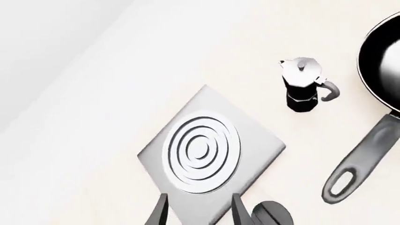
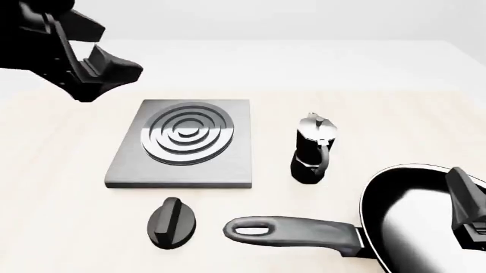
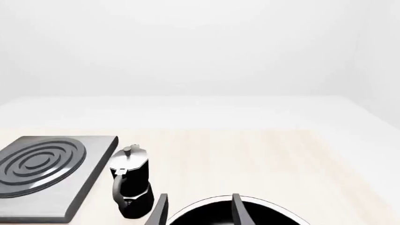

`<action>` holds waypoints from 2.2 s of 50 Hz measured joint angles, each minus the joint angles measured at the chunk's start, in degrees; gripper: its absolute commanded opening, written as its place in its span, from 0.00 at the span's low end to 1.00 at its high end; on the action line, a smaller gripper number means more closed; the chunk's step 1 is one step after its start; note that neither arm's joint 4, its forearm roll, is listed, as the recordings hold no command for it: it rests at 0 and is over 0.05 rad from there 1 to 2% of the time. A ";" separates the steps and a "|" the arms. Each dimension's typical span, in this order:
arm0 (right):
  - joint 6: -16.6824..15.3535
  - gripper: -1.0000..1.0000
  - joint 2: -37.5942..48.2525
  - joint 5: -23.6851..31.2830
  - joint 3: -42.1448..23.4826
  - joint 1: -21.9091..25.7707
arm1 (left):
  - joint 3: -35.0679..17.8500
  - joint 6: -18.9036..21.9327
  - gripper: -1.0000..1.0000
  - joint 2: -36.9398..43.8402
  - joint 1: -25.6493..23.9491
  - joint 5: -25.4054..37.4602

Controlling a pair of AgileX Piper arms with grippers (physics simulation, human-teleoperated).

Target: Put the frying pan on the stove.

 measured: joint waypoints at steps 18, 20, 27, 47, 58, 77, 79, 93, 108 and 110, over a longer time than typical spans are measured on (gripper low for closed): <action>0.00 1.00 0.00 0.00 0.00 0.00 | -11.63 13.99 1.00 11.44 -4.73 13.45; 0.00 1.00 0.00 0.00 0.00 0.00 | -12.39 15.38 1.00 12.37 -5.08 14.25; 0.00 1.00 0.00 0.00 0.00 0.00 | -13.87 19.66 1.00 15.33 -5.76 15.57; 0.00 1.00 0.00 0.00 0.00 0.00 | -19.90 22.66 1.00 25.14 -12.85 15.07; 0.00 1.00 0.00 0.00 0.00 0.00 | -21.87 20.36 1.00 29.20 -16.83 14.32; 0.00 1.00 0.00 0.00 0.00 0.00 | -22.73 14.79 1.00 35.10 -22.66 12.06; 0.00 1.00 0.00 0.00 0.00 0.00 | -22.69 14.17 1.00 35.66 -23.19 11.73; 0.00 1.00 0.00 0.00 0.00 0.00 | -21.45 9.79 1.00 38.90 -26.29 9.02; 0.00 1.00 0.00 0.00 0.00 0.00 | -19.29 5.76 1.00 41.12 -28.90 6.33; 0.00 1.00 0.00 0.00 0.00 0.00 | -19.02 5.29 1.00 41.37 -29.18 6.00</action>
